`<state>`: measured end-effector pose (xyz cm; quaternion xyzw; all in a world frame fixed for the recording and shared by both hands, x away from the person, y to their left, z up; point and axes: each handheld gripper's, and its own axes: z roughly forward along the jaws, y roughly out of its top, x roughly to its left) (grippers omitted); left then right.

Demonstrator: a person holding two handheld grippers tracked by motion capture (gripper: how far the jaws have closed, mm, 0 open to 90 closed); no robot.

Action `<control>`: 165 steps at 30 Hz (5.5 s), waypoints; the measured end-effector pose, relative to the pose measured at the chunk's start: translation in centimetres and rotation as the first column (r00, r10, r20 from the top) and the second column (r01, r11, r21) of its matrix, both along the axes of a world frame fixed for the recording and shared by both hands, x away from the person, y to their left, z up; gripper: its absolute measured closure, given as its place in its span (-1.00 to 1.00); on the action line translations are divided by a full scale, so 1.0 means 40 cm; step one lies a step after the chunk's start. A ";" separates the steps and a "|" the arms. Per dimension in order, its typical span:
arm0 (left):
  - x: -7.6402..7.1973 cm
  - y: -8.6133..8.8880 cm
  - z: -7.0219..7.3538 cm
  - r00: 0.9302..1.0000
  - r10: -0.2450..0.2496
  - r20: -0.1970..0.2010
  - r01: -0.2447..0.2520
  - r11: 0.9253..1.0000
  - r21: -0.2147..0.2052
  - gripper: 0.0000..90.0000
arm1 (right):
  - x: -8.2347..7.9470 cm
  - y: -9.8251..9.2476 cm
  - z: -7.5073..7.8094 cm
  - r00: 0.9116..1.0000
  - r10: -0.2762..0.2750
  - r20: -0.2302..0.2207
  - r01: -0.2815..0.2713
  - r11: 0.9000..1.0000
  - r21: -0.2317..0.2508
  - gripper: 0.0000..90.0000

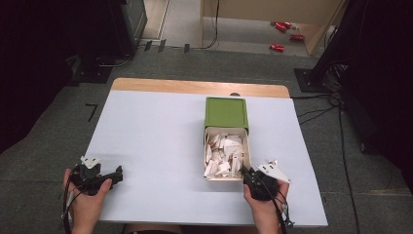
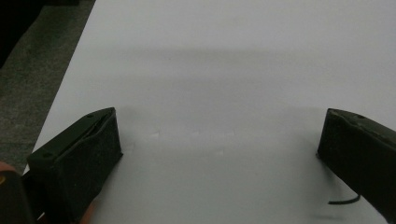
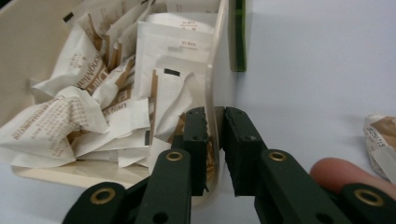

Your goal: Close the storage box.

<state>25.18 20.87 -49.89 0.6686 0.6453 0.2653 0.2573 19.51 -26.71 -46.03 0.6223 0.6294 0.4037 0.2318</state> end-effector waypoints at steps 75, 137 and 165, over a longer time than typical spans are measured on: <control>0.002 0.001 0.001 1.000 -0.003 -0.006 0.003 1.000 0.002 -1.00 | 0.077 0.006 0.030 0.999 -0.048 -0.020 0.049 0.998 0.040 0.50; 0.002 0.001 0.001 1.000 -0.002 -0.004 0.002 1.000 0.001 -1.00 | 0.038 0.081 -0.042 0.998 -0.029 -0.057 0.030 0.999 0.027 0.30; 0.002 0.001 0.001 1.000 -0.003 -0.004 0.003 1.000 0.001 -1.00 | 0.056 0.144 -0.027 0.997 -0.078 -0.024 0.078 0.997 0.009 0.20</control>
